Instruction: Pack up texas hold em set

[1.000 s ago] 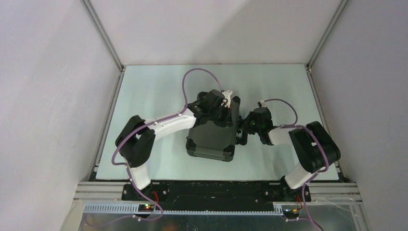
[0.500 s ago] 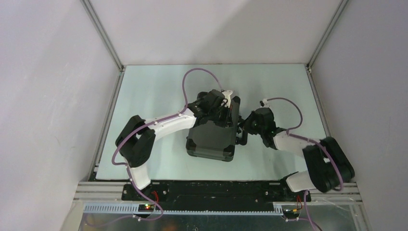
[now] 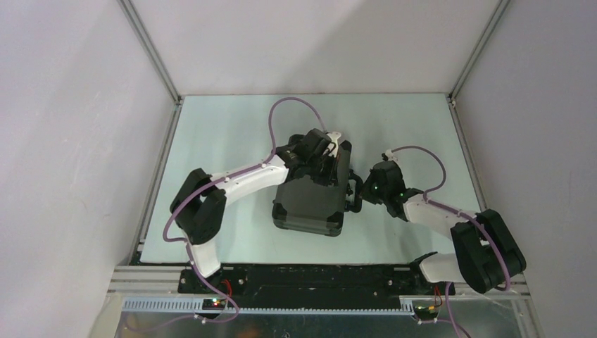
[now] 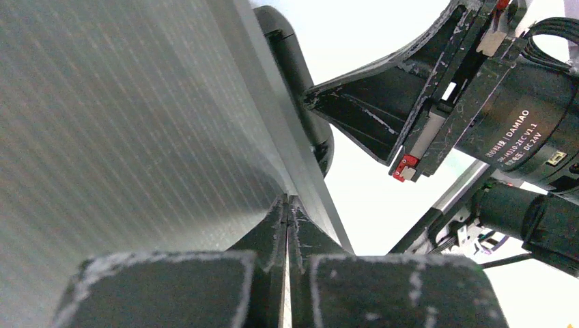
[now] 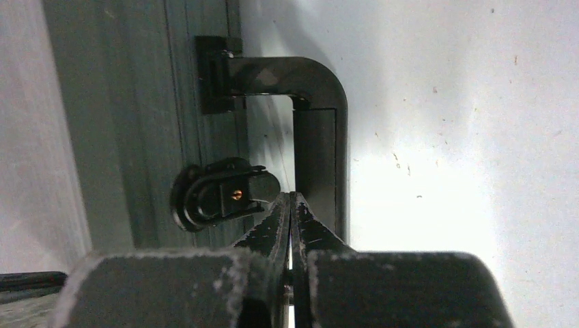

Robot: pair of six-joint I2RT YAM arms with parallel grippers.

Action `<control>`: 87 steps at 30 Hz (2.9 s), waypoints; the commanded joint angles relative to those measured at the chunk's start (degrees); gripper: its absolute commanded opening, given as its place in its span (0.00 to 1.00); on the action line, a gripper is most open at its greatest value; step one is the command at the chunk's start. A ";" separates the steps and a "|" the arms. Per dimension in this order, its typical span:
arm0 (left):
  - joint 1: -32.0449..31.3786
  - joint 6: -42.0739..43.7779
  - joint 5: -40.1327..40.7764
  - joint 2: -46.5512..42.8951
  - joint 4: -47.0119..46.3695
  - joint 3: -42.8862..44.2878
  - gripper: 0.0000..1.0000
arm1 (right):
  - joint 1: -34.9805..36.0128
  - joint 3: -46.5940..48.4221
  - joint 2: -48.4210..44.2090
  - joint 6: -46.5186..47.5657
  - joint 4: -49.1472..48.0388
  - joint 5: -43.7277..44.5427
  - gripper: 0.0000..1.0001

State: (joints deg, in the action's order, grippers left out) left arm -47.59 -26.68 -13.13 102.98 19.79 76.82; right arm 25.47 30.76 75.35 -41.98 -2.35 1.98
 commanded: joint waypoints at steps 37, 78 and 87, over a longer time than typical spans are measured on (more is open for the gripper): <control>20.29 1.54 11.34 -9.33 16.50 -7.14 0.00 | -0.09 3.60 2.32 2.55 0.19 -4.71 0.00; 12.69 3.99 6.40 -3.86 16.29 -1.30 0.00 | 1.75 6.59 19.18 2.92 -13.01 -13.42 0.00; 11.64 4.73 5.33 -2.32 16.32 0.77 0.00 | 1.81 6.59 22.67 5.83 -22.37 -19.21 0.00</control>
State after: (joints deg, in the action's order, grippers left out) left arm -31.09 -19.92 2.52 99.22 42.04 74.28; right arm 24.86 36.99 90.61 -38.50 -5.08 -8.40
